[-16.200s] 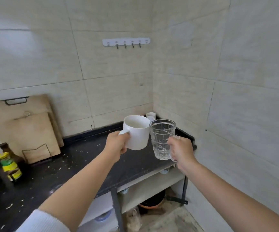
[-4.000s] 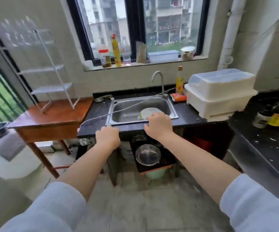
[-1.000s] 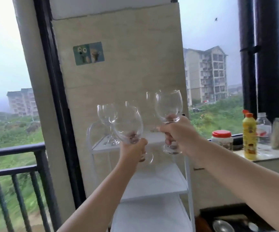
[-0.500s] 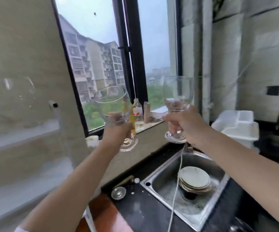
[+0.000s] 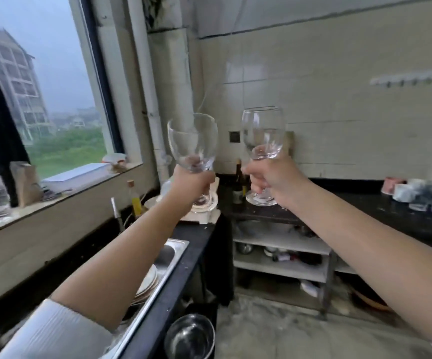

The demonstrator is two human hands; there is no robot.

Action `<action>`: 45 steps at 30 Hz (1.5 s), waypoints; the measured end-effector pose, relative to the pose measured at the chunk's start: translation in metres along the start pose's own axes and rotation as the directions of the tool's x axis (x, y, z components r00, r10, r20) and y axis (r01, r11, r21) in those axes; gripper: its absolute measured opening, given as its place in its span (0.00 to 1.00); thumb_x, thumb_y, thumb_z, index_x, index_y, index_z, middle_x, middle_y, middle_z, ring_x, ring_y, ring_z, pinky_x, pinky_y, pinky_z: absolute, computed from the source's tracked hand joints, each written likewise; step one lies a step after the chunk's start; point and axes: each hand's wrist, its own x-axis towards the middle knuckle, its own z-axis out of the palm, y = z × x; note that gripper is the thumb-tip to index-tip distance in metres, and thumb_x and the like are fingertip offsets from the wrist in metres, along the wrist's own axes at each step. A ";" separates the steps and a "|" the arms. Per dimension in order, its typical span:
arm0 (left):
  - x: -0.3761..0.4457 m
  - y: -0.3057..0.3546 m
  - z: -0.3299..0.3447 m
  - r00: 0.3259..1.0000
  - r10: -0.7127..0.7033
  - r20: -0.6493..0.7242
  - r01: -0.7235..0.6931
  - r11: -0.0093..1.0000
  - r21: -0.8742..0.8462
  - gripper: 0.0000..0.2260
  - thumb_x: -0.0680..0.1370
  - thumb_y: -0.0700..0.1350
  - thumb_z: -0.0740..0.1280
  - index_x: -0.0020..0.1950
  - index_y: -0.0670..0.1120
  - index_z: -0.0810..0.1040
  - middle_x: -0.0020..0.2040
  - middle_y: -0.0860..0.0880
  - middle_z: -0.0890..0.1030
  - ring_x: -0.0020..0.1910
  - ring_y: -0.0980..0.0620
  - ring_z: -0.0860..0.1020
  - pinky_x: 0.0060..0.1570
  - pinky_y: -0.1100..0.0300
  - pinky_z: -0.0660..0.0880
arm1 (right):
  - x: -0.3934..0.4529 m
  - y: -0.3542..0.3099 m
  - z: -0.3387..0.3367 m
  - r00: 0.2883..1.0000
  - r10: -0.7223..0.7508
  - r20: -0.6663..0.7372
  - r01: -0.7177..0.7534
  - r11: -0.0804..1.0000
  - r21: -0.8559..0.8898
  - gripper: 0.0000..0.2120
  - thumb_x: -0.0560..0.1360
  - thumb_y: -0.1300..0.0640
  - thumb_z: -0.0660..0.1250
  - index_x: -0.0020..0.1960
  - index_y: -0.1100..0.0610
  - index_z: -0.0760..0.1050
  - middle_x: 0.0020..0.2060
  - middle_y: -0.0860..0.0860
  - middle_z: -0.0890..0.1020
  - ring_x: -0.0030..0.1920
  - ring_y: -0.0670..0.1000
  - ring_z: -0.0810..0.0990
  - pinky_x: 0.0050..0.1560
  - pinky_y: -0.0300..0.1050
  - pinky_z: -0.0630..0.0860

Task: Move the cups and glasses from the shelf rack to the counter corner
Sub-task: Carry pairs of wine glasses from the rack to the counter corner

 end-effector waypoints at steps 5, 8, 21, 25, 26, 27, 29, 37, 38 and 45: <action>0.032 -0.024 0.119 0.986 0.001 0.167 -0.004 1.000 0.017 0.16 0.71 0.28 0.62 0.32 0.47 0.67 0.19 0.55 0.71 0.17 0.63 0.68 0.17 0.74 0.64 | 0.015 0.016 -0.119 0.987 0.057 -0.150 -0.065 0.997 -0.049 0.17 0.70 0.76 0.60 0.33 0.56 0.63 0.11 0.44 0.62 0.12 0.42 0.58 0.18 0.31 0.60; 0.056 -0.038 0.182 0.963 -0.008 0.270 -0.002 0.999 0.038 0.16 0.70 0.27 0.61 0.29 0.46 0.66 0.14 0.55 0.68 0.15 0.61 0.65 0.17 0.72 0.62 | 0.027 0.027 -0.181 0.971 0.064 -0.232 -0.082 0.994 -0.070 0.18 0.70 0.76 0.60 0.30 0.56 0.62 0.11 0.45 0.62 0.12 0.42 0.58 0.18 0.32 0.59; 0.221 -0.104 0.405 0.854 -0.003 0.521 -0.011 1.000 0.023 0.16 0.70 0.29 0.61 0.29 0.47 0.65 0.12 0.55 0.67 0.13 0.62 0.64 0.20 0.68 0.64 | 0.161 0.074 -0.379 0.838 0.080 -0.539 -0.175 0.976 -0.127 0.17 0.70 0.75 0.60 0.34 0.55 0.63 0.10 0.44 0.60 0.11 0.43 0.57 0.19 0.31 0.58; 0.282 -0.125 0.463 0.824 -0.001 0.567 0.009 1.000 -0.011 0.17 0.69 0.29 0.60 0.28 0.47 0.63 0.11 0.54 0.66 0.12 0.61 0.62 0.16 0.72 0.60 | 0.206 0.088 -0.437 0.782 0.087 -0.617 -0.217 0.966 -0.140 0.17 0.69 0.75 0.60 0.31 0.55 0.62 0.19 0.51 0.62 0.12 0.43 0.58 0.20 0.33 0.58; 0.297 -0.132 0.479 0.816 -0.004 0.578 0.014 1.000 -0.014 0.17 0.69 0.29 0.60 0.27 0.47 0.63 0.11 0.54 0.66 0.12 0.61 0.63 0.16 0.73 0.60 | 0.215 0.092 -0.452 0.770 0.088 -0.631 -0.219 0.966 -0.133 0.16 0.69 0.75 0.60 0.31 0.57 0.63 0.23 0.52 0.61 0.12 0.43 0.58 0.18 0.32 0.58; 0.308 -0.138 0.491 0.812 -0.010 0.584 0.021 1.000 -0.012 0.17 0.69 0.29 0.60 0.26 0.46 0.63 0.11 0.54 0.66 0.12 0.61 0.63 0.16 0.73 0.61 | 0.221 0.096 -0.463 0.765 0.095 -0.637 -0.238 0.961 -0.143 0.13 0.69 0.75 0.60 0.33 0.60 0.65 0.25 0.54 0.62 0.12 0.43 0.58 0.18 0.31 0.58; 0.331 -0.153 0.522 0.793 -0.027 0.608 0.049 0.999 -0.020 0.18 0.69 0.28 0.60 0.24 0.46 0.62 0.11 0.54 0.65 0.12 0.61 0.62 0.16 0.71 0.61 | 0.239 0.101 -0.486 0.741 0.097 -0.665 -0.264 0.952 -0.156 0.04 0.69 0.75 0.60 0.44 0.73 0.70 0.29 0.64 0.65 0.12 0.43 0.58 0.17 0.31 0.58; 0.400 -0.198 0.622 0.756 -0.066 0.651 0.102 0.995 -0.017 0.17 0.69 0.28 0.60 0.25 0.45 0.62 0.11 0.54 0.65 0.12 0.61 0.61 0.15 0.74 0.58 | 0.316 0.139 -0.583 0.720 0.113 -0.685 -0.257 0.960 -0.111 0.10 0.70 0.75 0.60 0.39 0.61 0.66 0.25 0.58 0.67 0.12 0.43 0.57 0.17 0.28 0.58; 0.410 -0.203 0.635 0.757 -0.069 0.650 0.095 0.995 -0.004 0.18 0.69 0.28 0.60 0.25 0.45 0.62 0.12 0.55 0.65 0.12 0.61 0.61 0.15 0.74 0.58 | 0.327 0.146 -0.597 0.719 0.129 -0.683 -0.259 0.962 -0.090 0.10 0.70 0.75 0.60 0.40 0.61 0.66 0.24 0.55 0.64 0.12 0.43 0.57 0.17 0.28 0.57; 0.492 -0.240 0.720 0.778 -0.102 0.620 0.096 0.994 0.042 0.18 0.70 0.28 0.61 0.26 0.45 0.62 0.12 0.54 0.65 0.12 0.61 0.63 0.17 0.71 0.62 | 0.426 0.186 -0.703 0.722 0.168 -0.671 -0.280 0.958 -0.062 0.17 0.68 0.72 0.64 0.30 0.54 0.64 0.11 0.43 0.62 0.12 0.44 0.58 0.25 0.39 0.60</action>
